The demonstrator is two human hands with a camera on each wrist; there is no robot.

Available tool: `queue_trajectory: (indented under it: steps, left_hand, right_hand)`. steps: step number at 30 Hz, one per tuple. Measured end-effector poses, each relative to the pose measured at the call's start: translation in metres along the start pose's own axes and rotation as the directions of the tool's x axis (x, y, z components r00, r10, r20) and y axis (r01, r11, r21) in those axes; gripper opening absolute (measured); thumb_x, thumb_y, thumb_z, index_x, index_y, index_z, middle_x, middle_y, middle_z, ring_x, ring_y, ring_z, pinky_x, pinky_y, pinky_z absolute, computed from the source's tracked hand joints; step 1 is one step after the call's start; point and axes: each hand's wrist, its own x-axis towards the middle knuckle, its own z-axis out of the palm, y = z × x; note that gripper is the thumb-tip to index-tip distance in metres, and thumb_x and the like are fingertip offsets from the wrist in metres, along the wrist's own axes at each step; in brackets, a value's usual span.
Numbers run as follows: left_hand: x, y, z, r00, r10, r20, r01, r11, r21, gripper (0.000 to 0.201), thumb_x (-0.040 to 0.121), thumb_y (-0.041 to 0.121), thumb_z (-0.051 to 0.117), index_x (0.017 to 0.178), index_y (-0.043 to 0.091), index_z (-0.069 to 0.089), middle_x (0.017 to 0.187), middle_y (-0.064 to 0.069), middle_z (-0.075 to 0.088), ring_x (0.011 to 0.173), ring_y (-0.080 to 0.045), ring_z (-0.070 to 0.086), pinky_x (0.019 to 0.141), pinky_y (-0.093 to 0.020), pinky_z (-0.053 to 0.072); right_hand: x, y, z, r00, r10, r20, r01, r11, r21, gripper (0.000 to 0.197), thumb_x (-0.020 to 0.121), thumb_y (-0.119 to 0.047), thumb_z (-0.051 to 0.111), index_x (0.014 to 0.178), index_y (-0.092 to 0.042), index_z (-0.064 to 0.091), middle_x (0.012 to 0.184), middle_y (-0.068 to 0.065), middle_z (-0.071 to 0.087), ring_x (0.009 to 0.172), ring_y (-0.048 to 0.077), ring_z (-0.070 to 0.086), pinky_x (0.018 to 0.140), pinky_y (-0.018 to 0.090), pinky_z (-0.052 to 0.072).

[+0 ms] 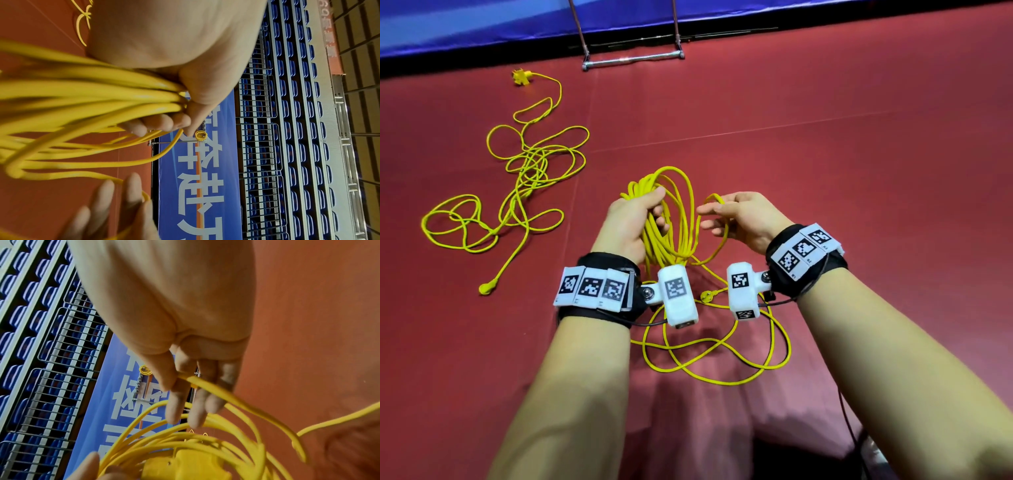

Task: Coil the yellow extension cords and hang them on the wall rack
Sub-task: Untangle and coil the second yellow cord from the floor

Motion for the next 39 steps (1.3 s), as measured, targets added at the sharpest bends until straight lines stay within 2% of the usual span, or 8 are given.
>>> queue_trajectory:
  steps: [3, 5, 9, 13, 21, 28, 34, 39]
  left_hand:
    - [0.001, -0.003, 0.002, 0.999, -0.036, 0.029, 0.036, 0.999, -0.003, 0.021, 0.095, 0.019, 0.062, 0.076, 0.013, 0.056, 0.052, 0.003, 0.048, 0.044, -0.011, 0.047, 0.051, -0.025, 0.048]
    - [0.0, -0.005, 0.004, 0.998, -0.053, 0.042, 0.054, 0.998, -0.015, 0.021, 0.097, 0.02, 0.06, 0.077, 0.013, 0.057, 0.054, 0.003, 0.05, 0.045, -0.011, 0.049, 0.053, -0.026, 0.05]
    - [-0.001, -0.007, 0.007, 0.998, -0.056, 0.03, 0.057, 0.998, -0.035, 0.023, 0.098, 0.019, 0.058, 0.077, 0.01, 0.057, 0.055, 0.001, 0.054, 0.043, -0.012, 0.051, 0.05, -0.026, 0.051]
    - [-0.004, -0.009, 0.011, 0.999, -0.053, 0.01, 0.053, 0.998, -0.017, 0.028, 0.098, 0.019, 0.058, 0.073, 0.008, 0.054, 0.051, 0.0, 0.049, 0.039, -0.013, 0.047, 0.049, -0.026, 0.047]
    - [-0.007, -0.011, 0.015, 0.998, -0.04, 0.058, 0.037, 0.998, 0.045, 0.034, 0.097, 0.022, 0.059, 0.067, 0.008, 0.053, 0.048, -0.003, 0.049, 0.04, -0.014, 0.048, 0.051, -0.027, 0.047]
    - [-0.007, -0.016, 0.02, 0.986, -0.044, 0.16, 0.034, 0.997, 0.068, 0.035, 0.098, 0.024, 0.057, 0.067, 0.007, 0.055, 0.062, -0.01, 0.052, 0.047, -0.017, 0.05, 0.051, -0.027, 0.047]
    - [-0.005, -0.013, 0.016, 0.986, -0.032, 0.163, 0.022, 0.998, 0.066, 0.035, 0.1, 0.022, 0.054, 0.07, 0.003, 0.056, 0.072, -0.017, 0.054, 0.044, -0.016, 0.051, 0.049, -0.026, 0.051]
    - [-0.006, -0.013, 0.015, 0.988, -0.035, 0.148, 0.028, 0.998, 0.051, 0.03, 0.099, 0.019, 0.054, 0.073, 0.006, 0.06, 0.063, -0.008, 0.056, 0.045, -0.015, 0.051, 0.048, -0.026, 0.049]
  right_hand:
    - [-0.001, 0.002, 0.005, 0.999, 0.032, -0.043, -0.033, 0.999, -0.011, 0.011, 0.101, -0.017, 0.051, 0.093, -0.012, 0.058, 0.068, 0.001, 0.068, 0.06, 0.016, 0.066, 0.067, 0.031, 0.053]
    - [-0.001, 0.0, 0.007, 0.996, 0.037, -0.078, -0.04, 0.998, -0.046, 0.011, 0.101, -0.023, 0.051, 0.103, -0.016, 0.06, 0.058, -0.001, 0.057, 0.051, 0.015, 0.056, 0.063, 0.029, 0.049]
    - [-0.002, -0.008, 0.012, 0.999, 0.052, 0.012, -0.051, 0.994, -0.097, 0.029, 0.096, -0.006, 0.042, 0.116, -0.017, 0.059, 0.061, 0.003, 0.05, 0.05, 0.015, 0.044, 0.055, 0.025, 0.038]
    - [-0.005, -0.008, 0.017, 0.991, -0.043, 0.123, 0.063, 0.985, -0.159, 0.039, 0.101, -0.002, 0.041, 0.131, -0.023, 0.055, 0.065, 0.005, 0.052, 0.05, 0.014, 0.043, 0.049, 0.023, 0.033]
    - [-0.008, -0.009, 0.025, 0.981, -0.194, -0.012, 0.182, 0.939, -0.292, 0.009, 0.097, -0.004, 0.053, 0.105, -0.007, 0.05, 0.073, 0.011, 0.068, 0.041, 0.016, 0.042, 0.043, 0.022, 0.031]
    - [-0.01, -0.007, 0.033, 0.975, -0.218, -0.034, 0.2, 0.94, -0.275, 0.015, 0.091, 0.002, 0.056, 0.104, 0.0, 0.064, 0.068, 0.009, 0.061, 0.045, 0.012, 0.052, 0.041, 0.02, 0.035]
    - [-0.013, -0.006, 0.036, 0.983, -0.15, 0.11, 0.158, 0.985, -0.07, 0.052, 0.078, 0.027, 0.037, 0.108, -0.006, 0.064, 0.075, 0.007, 0.055, 0.056, 0.015, 0.06, 0.052, 0.023, 0.046]
    - [-0.008, -0.01, 0.035, 0.99, -0.14, 0.026, 0.139, 0.99, 0.035, 0.039, 0.084, 0.026, 0.044, 0.104, -0.002, 0.062, 0.075, 0.012, 0.059, 0.06, 0.022, 0.058, 0.052, 0.022, 0.05]
